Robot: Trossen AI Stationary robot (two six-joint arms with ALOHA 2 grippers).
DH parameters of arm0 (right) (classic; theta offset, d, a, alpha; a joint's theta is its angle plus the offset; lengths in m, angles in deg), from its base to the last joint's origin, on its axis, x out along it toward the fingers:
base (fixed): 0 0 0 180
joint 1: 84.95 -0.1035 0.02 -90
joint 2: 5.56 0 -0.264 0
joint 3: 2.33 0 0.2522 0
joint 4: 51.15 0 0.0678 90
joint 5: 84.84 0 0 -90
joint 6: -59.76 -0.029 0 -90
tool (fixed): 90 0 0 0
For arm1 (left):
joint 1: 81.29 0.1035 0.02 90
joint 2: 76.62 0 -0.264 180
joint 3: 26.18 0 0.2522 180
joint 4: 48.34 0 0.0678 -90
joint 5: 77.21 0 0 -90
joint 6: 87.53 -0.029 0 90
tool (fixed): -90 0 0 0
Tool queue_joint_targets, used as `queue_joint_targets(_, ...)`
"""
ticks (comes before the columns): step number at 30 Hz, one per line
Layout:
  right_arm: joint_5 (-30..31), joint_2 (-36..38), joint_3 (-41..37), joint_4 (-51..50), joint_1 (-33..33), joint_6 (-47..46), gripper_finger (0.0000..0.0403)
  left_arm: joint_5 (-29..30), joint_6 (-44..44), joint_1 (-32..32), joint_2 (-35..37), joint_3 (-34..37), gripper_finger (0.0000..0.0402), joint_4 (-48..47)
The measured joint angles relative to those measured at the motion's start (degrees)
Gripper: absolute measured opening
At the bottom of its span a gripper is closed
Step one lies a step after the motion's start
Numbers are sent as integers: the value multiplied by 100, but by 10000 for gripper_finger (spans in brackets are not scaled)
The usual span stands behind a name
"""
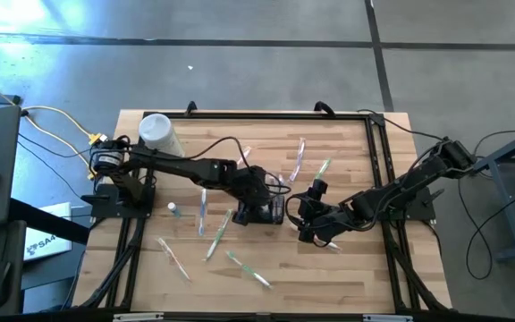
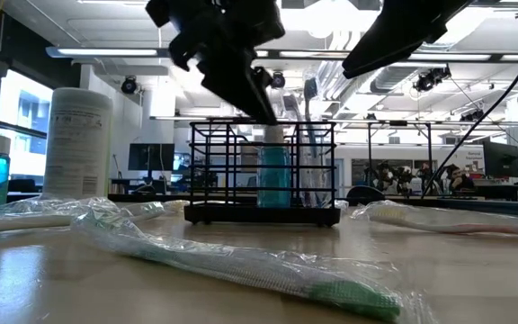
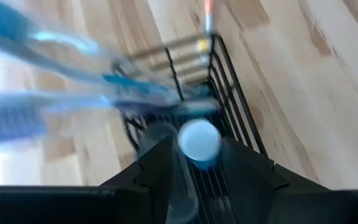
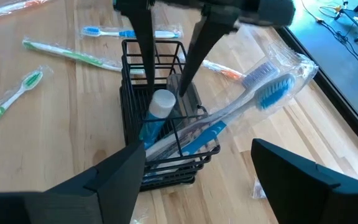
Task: Pick & Place toothbrushing station
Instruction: Put the right blue mouthwash into the black mesh, then put the top orange toothbrush into the black mesh
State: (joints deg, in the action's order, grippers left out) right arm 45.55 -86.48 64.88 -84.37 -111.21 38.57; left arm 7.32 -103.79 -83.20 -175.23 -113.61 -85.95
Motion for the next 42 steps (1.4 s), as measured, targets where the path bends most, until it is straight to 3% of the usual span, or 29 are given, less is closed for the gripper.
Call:
queue_joint_targets(13,21,0,4,-22,0,-4,285,137,152,-157,987,7,134,-470)
queue_joint_targets(21,96,0,4,-47,0,-20,285,1347,641,-475,1832,5,134,-1832)
queue_joint_targets(26,136,71,-4,-158,2,-118,285,1530,1126,-442,2166,10,134,-2780)
queue_joint_targets(31,161,192,0,-183,0,-172,285,1658,1498,-14,2172,19,134,-3600)
queue_joint_targets(36,156,258,0,-190,0,-175,285,1630,1652,751,2017,22,134,-3771)
queue_joint_targets(42,145,258,0,-333,0,-333,285,693,1351,1768,1691,25,134,-3664)
